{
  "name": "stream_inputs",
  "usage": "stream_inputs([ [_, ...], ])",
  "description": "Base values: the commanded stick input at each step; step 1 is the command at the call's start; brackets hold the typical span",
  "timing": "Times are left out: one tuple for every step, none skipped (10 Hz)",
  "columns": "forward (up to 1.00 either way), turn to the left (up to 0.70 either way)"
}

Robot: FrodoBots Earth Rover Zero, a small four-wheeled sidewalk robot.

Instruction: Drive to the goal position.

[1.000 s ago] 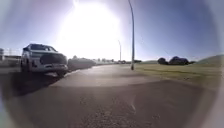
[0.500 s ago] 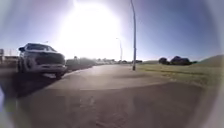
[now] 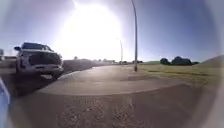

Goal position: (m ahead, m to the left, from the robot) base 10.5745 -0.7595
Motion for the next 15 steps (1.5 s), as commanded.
stream_inputs([
  [0.70,0.00],
  [0.70,0.00],
  [0.70,0.00],
  [0.70,0.00],
  [0.70,0.00],
  [0.70,0.00],
  [0.70,0.00],
  [0.70,0.00],
  [0.70,0.00],
  [0.70,0.00],
  [0.70,0.00],
  [0.70,0.00],
  [0.70,0.00],
  [0.70,0.00],
  [0.70,0.00],
])
